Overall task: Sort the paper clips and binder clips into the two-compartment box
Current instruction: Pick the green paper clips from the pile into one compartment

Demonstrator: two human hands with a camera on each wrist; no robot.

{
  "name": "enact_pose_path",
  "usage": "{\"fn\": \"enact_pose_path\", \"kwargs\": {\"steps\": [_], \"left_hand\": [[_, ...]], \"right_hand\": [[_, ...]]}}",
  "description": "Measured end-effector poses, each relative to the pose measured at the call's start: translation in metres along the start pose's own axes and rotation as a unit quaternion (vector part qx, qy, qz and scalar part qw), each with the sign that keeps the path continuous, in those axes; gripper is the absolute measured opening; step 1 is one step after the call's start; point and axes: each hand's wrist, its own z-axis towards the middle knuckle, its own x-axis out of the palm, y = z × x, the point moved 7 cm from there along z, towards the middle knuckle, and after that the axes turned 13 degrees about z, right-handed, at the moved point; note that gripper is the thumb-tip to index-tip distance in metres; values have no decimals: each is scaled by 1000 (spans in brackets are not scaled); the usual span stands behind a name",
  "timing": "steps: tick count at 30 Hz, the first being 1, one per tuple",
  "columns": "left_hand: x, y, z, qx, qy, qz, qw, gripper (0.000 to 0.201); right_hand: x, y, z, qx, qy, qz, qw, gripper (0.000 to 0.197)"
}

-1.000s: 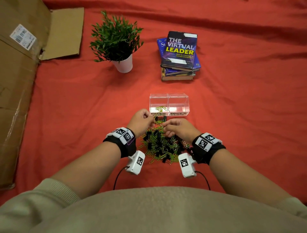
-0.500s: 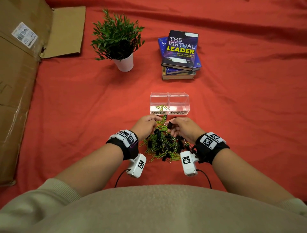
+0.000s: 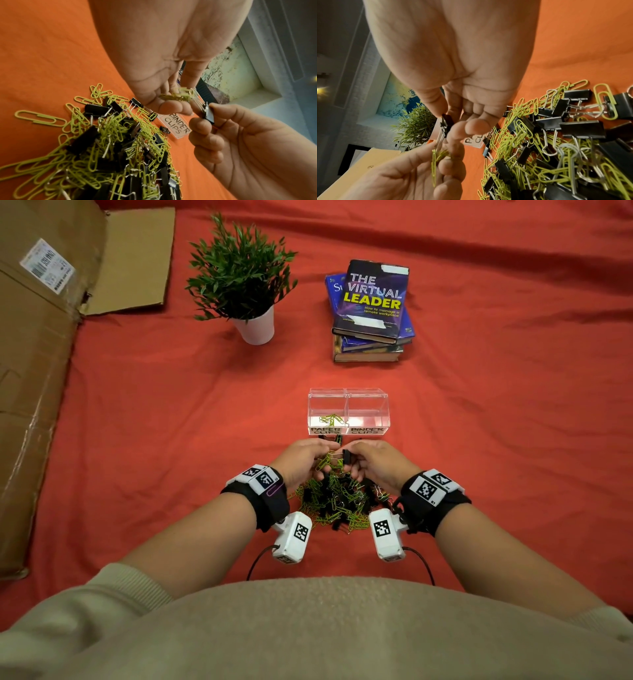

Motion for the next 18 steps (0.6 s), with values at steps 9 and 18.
{"fn": "enact_pose_path", "kwargs": {"steps": [9, 18], "left_hand": [[-1, 1, 1, -2, 24, 47, 999, 17], [-23, 7, 6, -9, -83, 162, 983, 28]], "right_hand": [[-9, 1, 1, 12, -9, 31, 999, 26], [-24, 3, 0, -4, -22, 9, 1000, 31]]}}
